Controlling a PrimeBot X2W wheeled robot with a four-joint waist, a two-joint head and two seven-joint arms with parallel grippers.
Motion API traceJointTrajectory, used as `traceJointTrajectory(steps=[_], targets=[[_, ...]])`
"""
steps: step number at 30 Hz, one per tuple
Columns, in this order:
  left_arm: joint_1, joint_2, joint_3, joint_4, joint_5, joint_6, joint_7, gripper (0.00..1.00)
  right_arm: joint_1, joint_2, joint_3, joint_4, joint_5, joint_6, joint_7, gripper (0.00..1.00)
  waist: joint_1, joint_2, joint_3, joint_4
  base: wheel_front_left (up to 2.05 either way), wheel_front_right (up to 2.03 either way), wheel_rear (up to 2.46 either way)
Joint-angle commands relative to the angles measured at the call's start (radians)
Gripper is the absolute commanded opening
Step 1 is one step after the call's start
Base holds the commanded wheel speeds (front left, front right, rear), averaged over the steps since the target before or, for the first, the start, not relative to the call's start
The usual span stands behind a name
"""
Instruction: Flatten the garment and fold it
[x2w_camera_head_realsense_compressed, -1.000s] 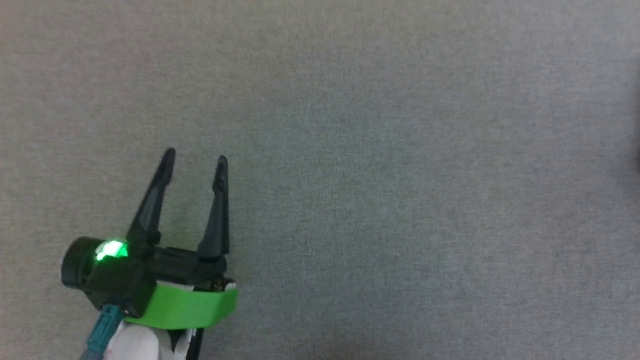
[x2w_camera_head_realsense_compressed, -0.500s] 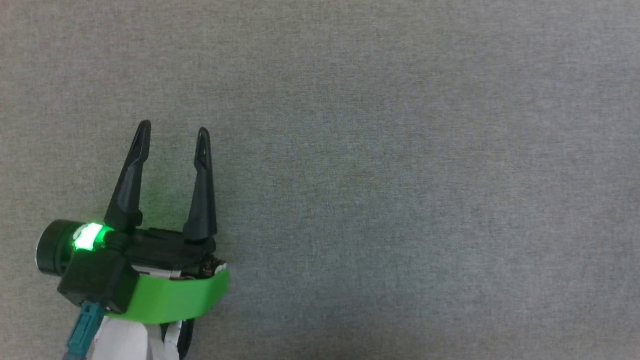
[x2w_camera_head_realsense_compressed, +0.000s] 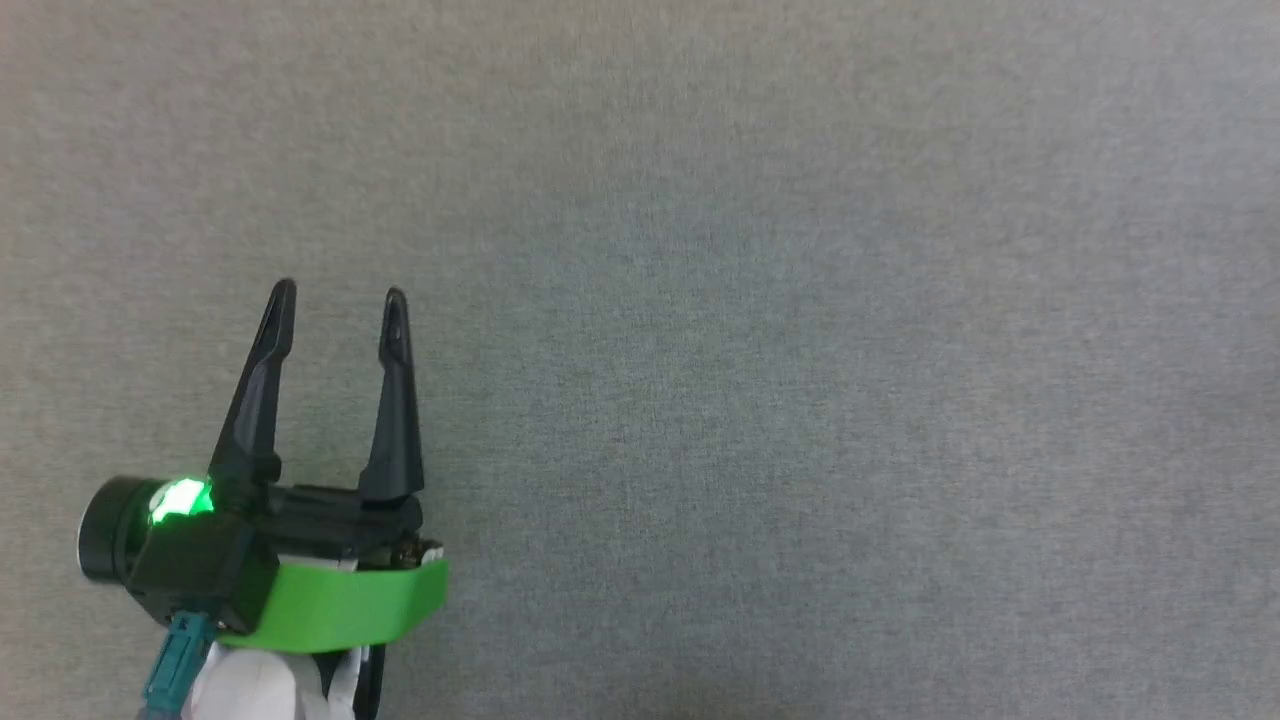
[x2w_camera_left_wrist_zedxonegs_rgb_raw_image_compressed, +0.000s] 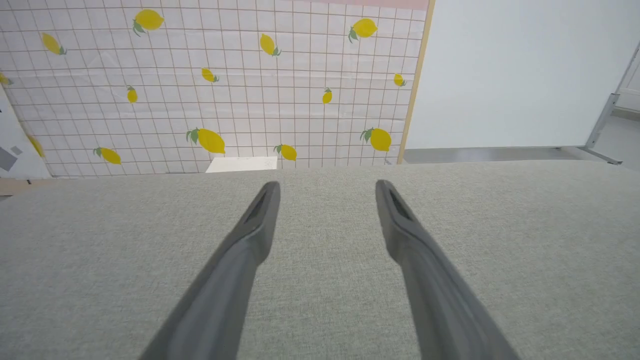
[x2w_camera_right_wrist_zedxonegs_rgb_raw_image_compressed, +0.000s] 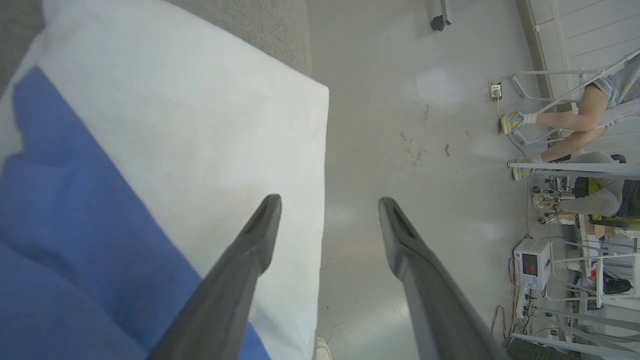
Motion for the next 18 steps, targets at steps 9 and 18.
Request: traceJointTrajectory(steps=[9, 18], targets=[[0.094, -0.012, 0.007, 0.05, -0.054, 0.018, 0.015, 1.0, 0.048, 0.174, -0.007, -0.013, 0.038, -0.002, -0.1, 1.0, -0.0001, 0.0, -0.244, 0.014, 0.0, 0.0, 0.0], [0.145, -0.022, -0.012, 0.084, -0.083, 0.019, 0.022, 1.0, 0.206, 0.392, -0.091, -0.266, 0.094, -0.002, -0.219, 1.0, -0.0001, 0.0, -0.354, 0.052, 0.0, 0.0, 0.0]])
